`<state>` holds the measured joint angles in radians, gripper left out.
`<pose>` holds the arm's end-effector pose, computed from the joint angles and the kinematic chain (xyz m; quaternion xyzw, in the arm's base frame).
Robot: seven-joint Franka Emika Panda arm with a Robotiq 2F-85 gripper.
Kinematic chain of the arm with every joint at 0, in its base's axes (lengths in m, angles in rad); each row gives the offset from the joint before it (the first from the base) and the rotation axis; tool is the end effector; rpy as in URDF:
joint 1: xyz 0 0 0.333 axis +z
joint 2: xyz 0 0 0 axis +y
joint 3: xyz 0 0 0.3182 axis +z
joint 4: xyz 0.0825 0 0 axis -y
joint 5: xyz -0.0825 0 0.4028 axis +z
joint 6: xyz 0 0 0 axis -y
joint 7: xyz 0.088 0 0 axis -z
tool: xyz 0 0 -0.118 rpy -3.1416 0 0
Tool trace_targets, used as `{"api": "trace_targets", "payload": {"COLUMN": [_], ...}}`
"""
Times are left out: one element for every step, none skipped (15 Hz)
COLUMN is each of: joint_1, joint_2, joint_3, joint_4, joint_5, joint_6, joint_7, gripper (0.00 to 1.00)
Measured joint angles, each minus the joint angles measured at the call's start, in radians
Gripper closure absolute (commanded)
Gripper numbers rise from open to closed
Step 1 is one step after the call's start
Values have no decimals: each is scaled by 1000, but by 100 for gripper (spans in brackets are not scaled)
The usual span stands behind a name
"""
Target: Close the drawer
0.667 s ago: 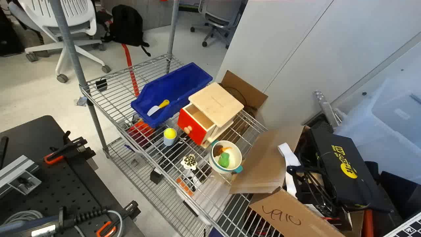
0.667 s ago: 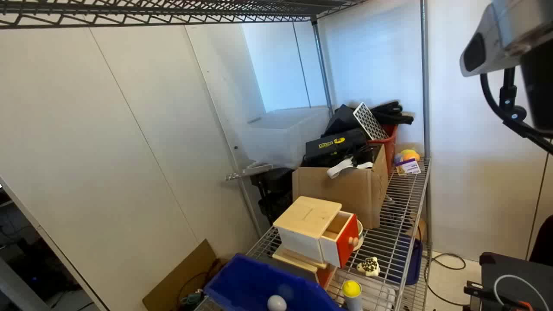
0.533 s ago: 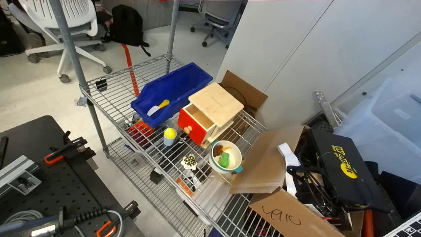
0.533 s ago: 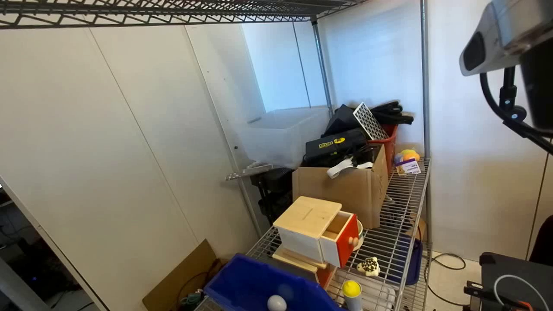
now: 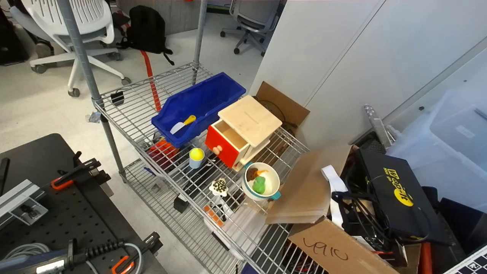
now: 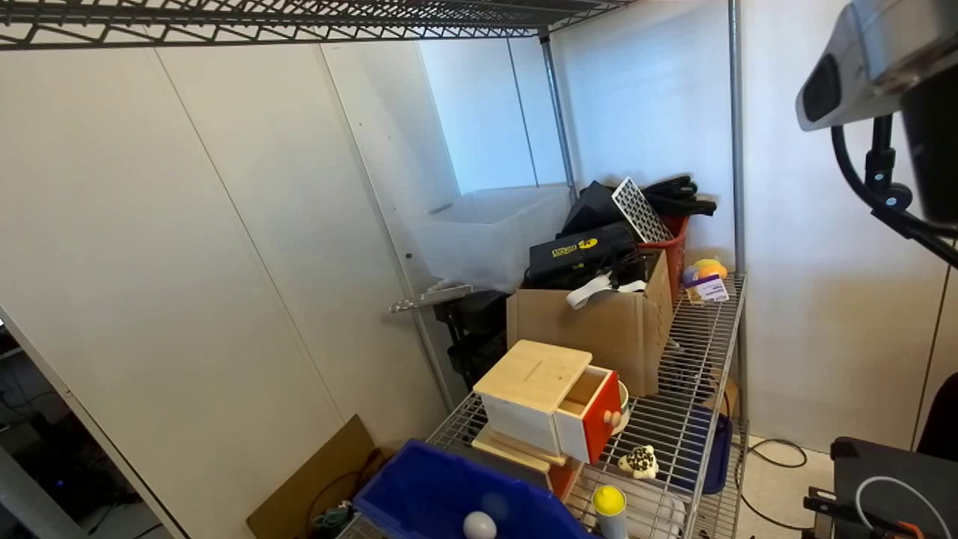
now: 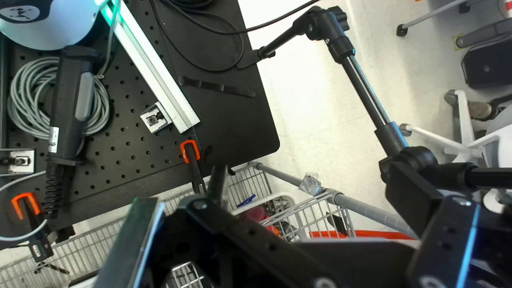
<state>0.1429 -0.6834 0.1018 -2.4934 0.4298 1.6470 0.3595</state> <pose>0.3235 0.1309 0.4915 -0.9751 0.1036 0.1277 0.1488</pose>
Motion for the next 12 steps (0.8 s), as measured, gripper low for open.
{"api": "trace_targets", "payload": {"joint_1": [0, 0, 0, -3, -11, -19, -28, -38, -46, -55, -63, -69], "joint_2": [0, 0, 0, 0, 0, 0, -1, -1, -2, -3, -5, -6], "joint_3": [0, 0, 0, 2, 5, 9, 13, 18, 22, 27, 28, 28], "joint_4": [0, 0, 0, 0, 0, 0, 2, 5, 10, 15, 20, 24], "joint_5": [0, 0, 0, 0, -2, -7, -26, -55, -96, -139, -180, -213], "joint_6": [0, 0, 0, 0, 0, 0, 0, 0, 0, -1, -1, -1], "joint_7": [0, 0, 0, -1, -4, -6, -11, -15, -22, -30, -42, -55], "gripper": [0, 0, 0, 0, 0, 0, 0, 0, 0, 0, 0, 0]}}
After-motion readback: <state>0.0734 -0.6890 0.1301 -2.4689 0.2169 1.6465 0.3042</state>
